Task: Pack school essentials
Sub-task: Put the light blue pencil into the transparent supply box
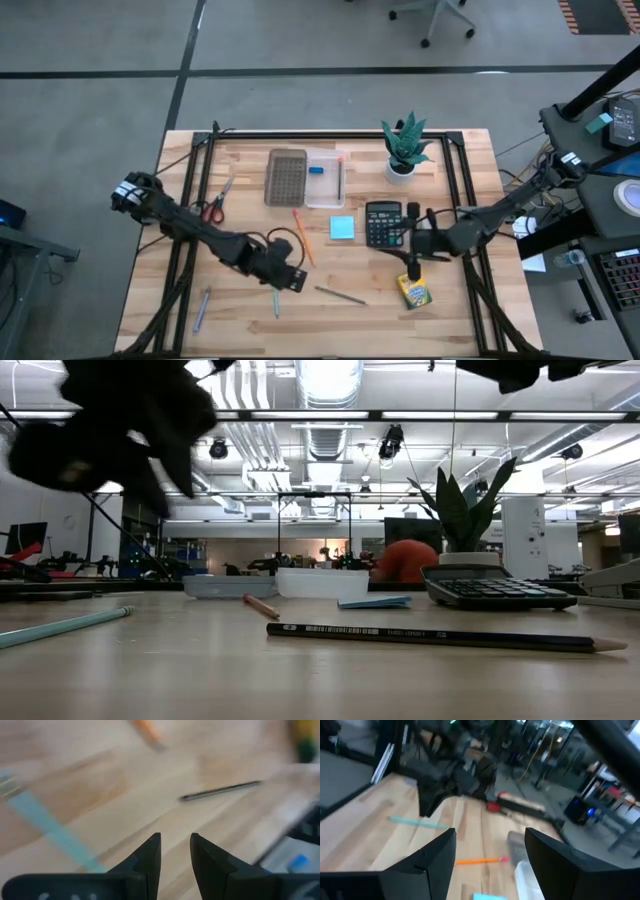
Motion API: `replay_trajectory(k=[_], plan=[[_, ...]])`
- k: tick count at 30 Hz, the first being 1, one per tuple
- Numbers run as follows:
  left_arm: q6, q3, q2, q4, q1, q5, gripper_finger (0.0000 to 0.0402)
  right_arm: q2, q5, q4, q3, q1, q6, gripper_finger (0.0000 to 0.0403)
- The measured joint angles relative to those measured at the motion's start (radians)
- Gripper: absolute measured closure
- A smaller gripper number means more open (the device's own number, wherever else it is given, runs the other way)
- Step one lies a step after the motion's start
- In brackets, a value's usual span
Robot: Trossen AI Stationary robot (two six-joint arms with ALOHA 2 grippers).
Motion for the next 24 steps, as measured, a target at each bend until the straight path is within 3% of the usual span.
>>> replay_trajectory(k=[3, 6, 13, 24], plan=[[-0.123, 0.068, 0.018, -0.2, -0.021, 0.002, 0.0316, -0.051, -0.011, -0.012, -0.015, 0.0, 0.01, 0.0177], [-0.205, 0.111, 0.063, -0.297, -0.035, 0.01, 0.0316, -0.085, -0.011, -0.027, -0.028, 0.0, 0.01, 0.0177], [-0.214, 0.162, 0.205, -0.339, -0.041, 0.09, 0.0316, -0.11, -0.011, -0.037, -0.037, 0.0, -0.013, 0.0177], [-0.211, 0.131, 0.226, -0.367, -0.042, 0.059, 0.0316, -0.103, -0.011, -0.038, -0.032, 0.002, -0.007, 0.0177]])
